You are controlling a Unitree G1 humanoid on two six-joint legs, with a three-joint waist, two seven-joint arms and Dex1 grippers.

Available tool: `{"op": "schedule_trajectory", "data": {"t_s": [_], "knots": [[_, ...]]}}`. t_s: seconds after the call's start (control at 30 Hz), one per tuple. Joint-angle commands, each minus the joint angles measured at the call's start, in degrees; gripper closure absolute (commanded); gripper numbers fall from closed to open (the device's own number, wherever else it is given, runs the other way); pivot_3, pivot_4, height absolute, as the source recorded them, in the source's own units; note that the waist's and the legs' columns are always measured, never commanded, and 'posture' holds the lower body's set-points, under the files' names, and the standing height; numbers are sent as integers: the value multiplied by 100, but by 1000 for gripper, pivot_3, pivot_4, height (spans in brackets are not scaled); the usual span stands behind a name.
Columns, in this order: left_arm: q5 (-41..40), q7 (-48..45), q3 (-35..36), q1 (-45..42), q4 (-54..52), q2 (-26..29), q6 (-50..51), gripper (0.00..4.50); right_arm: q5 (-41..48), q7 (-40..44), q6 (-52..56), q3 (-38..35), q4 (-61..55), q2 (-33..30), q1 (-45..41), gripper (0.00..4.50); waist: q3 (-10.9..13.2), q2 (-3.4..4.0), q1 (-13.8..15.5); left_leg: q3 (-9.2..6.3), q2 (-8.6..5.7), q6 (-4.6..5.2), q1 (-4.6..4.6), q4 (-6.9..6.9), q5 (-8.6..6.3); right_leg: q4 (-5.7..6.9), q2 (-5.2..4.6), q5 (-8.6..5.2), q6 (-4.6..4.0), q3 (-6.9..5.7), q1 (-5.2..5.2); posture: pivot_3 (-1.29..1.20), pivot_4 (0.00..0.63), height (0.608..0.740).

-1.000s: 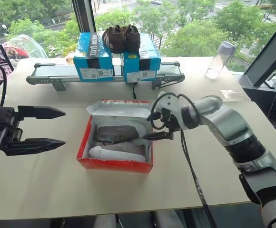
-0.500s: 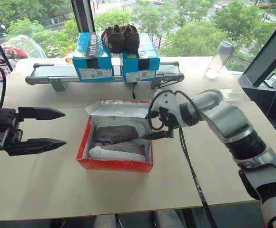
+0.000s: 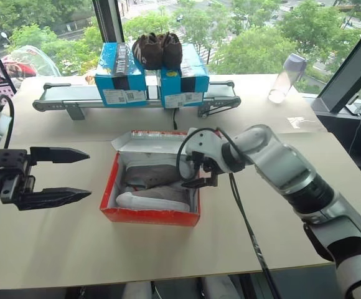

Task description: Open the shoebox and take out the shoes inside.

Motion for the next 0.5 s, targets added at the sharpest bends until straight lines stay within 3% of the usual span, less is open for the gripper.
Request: {"op": "schedule_trajectory", "data": {"t_s": [0.03, 0.47, 0.5], "knots": [[-76, 19, 213, -32, -84, 48, -61, 0, -82, -85, 11, -57, 48, 40, -84, 36, 0, 0, 0, 0, 0, 0, 0, 0, 0, 0, 0, 0, 0, 0, 0, 0, 150, 740], [-84, 60, 237, -46, -108, 64, -58, 0, -256, -332, -169, 170, 544, 342, 183, 36, -1, -1, -2, 0, 0, 0, 2, 0, 0, 0, 0, 0, 0, -1, 4, 0, 150, 740], [-82, 58, 243, -45, -108, 69, -59, 0, -233, -319, -153, 149, 544, 355, 205, 275, -1, -1, -2, 0, 0, 0, 4, 0, 0, 0, 0, 0, 0, -1, 5, 0, 150, 740]]}}
